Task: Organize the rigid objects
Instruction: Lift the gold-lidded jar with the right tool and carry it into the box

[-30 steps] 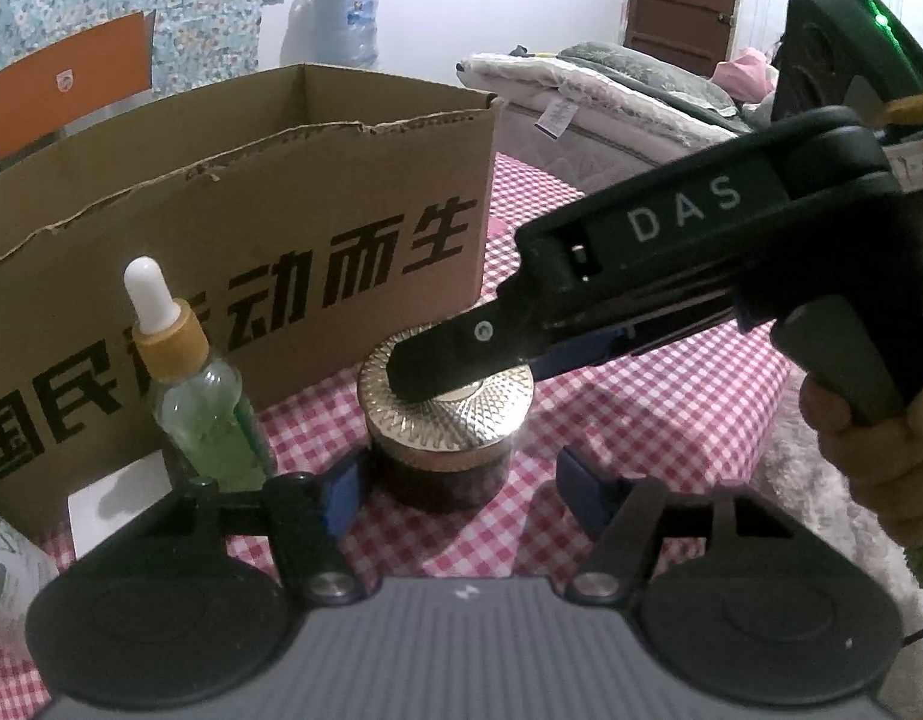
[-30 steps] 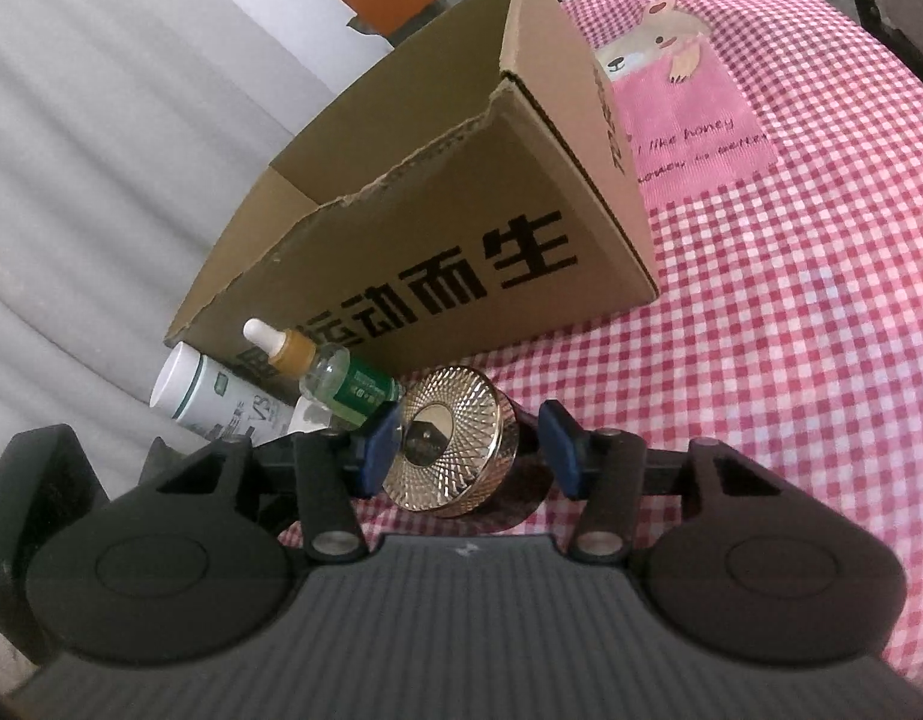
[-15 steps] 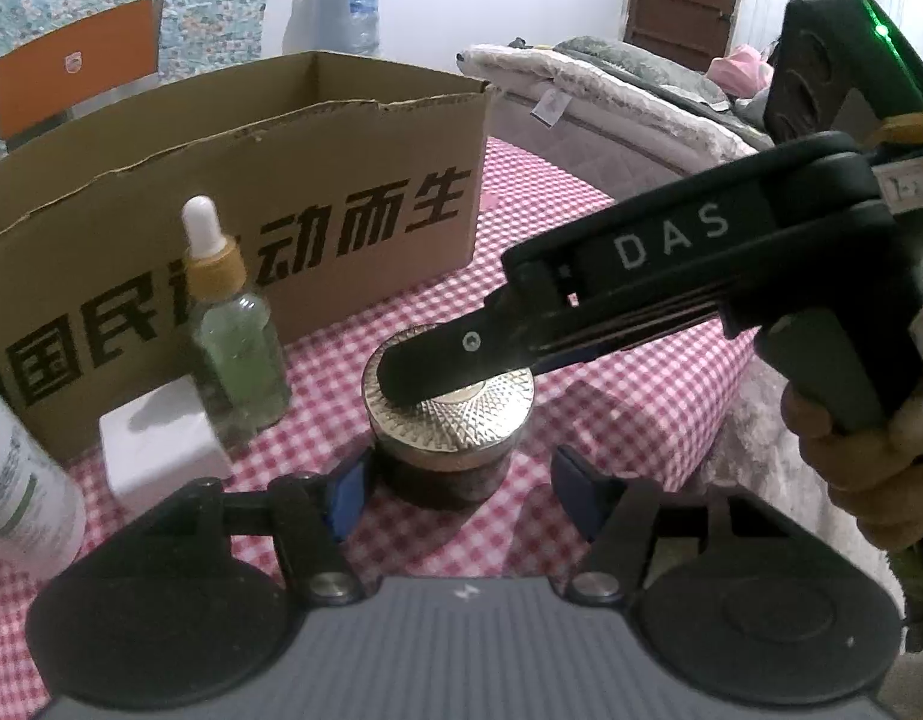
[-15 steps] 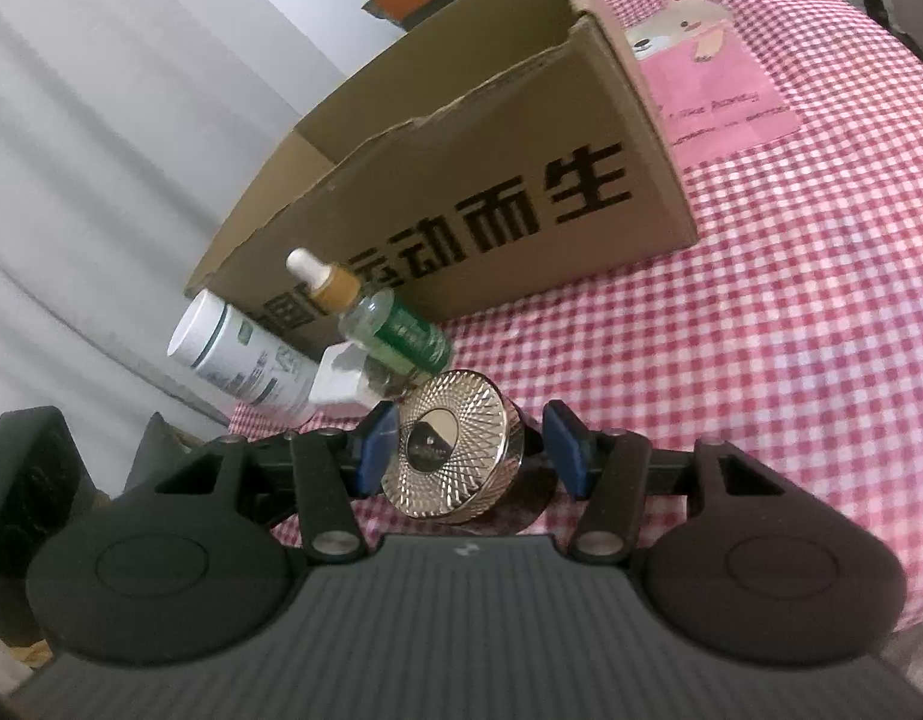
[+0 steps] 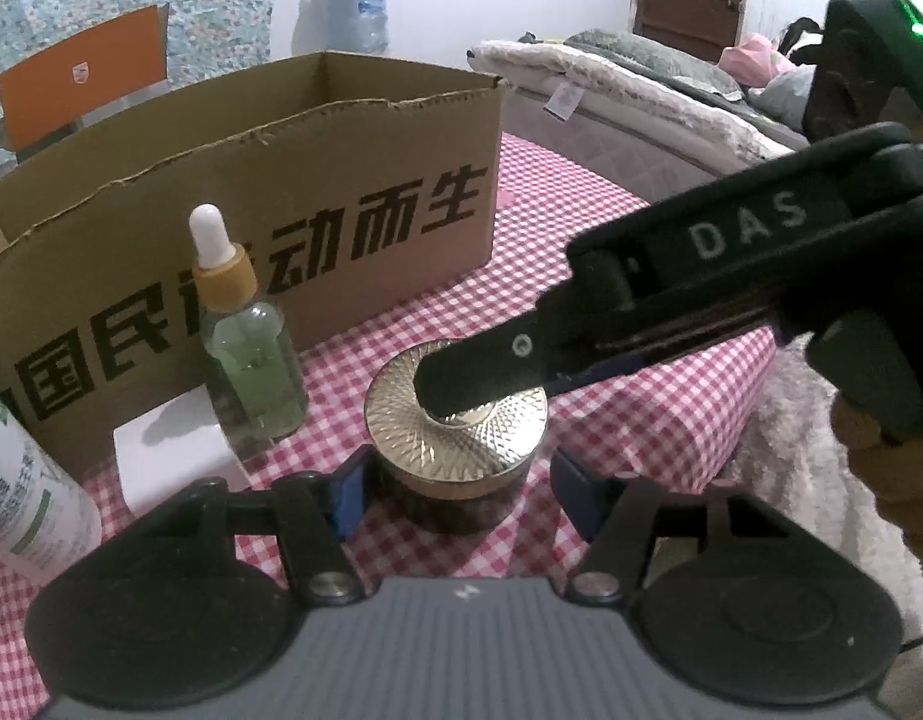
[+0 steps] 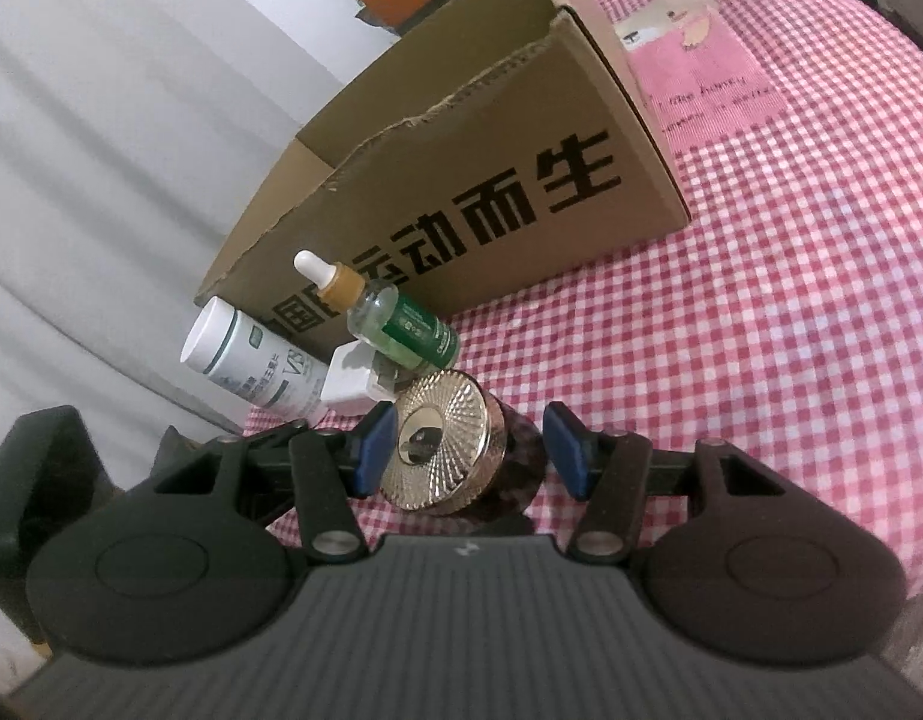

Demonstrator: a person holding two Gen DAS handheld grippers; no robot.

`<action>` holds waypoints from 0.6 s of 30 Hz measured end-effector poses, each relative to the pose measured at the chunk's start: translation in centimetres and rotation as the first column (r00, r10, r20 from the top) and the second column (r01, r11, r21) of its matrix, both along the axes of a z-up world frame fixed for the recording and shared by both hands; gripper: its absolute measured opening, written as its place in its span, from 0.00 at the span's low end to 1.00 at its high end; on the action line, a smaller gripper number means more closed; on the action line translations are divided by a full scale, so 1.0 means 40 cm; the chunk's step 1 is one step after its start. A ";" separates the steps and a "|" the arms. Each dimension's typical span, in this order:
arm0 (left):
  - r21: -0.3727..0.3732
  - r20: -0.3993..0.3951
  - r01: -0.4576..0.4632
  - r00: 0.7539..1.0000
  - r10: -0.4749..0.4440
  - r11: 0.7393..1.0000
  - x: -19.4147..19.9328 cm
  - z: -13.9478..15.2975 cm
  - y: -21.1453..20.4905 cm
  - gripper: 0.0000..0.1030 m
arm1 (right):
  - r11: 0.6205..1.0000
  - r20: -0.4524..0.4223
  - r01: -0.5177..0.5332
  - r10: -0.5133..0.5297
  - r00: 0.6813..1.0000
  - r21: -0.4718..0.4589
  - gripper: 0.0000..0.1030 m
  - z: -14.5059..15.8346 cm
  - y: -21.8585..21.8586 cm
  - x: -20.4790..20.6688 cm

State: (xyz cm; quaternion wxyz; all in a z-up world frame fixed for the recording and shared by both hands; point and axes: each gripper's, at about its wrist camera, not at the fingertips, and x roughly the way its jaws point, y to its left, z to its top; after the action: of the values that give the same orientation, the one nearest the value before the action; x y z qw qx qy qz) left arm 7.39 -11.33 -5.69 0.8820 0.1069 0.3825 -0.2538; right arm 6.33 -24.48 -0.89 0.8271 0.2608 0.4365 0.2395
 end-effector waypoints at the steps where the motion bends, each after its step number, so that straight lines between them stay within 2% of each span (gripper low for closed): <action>1: 0.003 0.001 0.000 1.000 0.000 1.000 0.003 -0.002 -0.003 0.63 | 1.000 -0.004 0.001 -0.001 1.000 0.003 0.52 -0.002 -0.001 -0.002; 7: 0.021 0.022 -0.012 1.000 0.012 1.000 0.016 -0.009 -0.017 0.62 | 0.999 -0.027 0.003 -0.002 1.000 0.032 0.52 -0.016 -0.003 -0.006; 13: 0.024 0.032 -0.026 0.999 0.025 0.999 0.023 -0.007 -0.033 0.56 | 0.998 -0.037 0.013 -0.010 0.999 0.056 0.53 -0.026 -0.002 0.000; 18: 0.024 0.029 -0.032 0.999 0.032 0.999 0.021 -0.005 -0.041 0.56 | 0.998 -0.034 0.011 -0.009 0.999 0.056 0.53 -0.025 -0.001 -0.003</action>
State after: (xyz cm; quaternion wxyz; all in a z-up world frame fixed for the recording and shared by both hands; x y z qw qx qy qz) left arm 8.24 -12.96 -5.90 0.8900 0.1155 0.3744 -0.2332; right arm 6.21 -24.53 -1.88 0.8131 0.2901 0.4423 0.2432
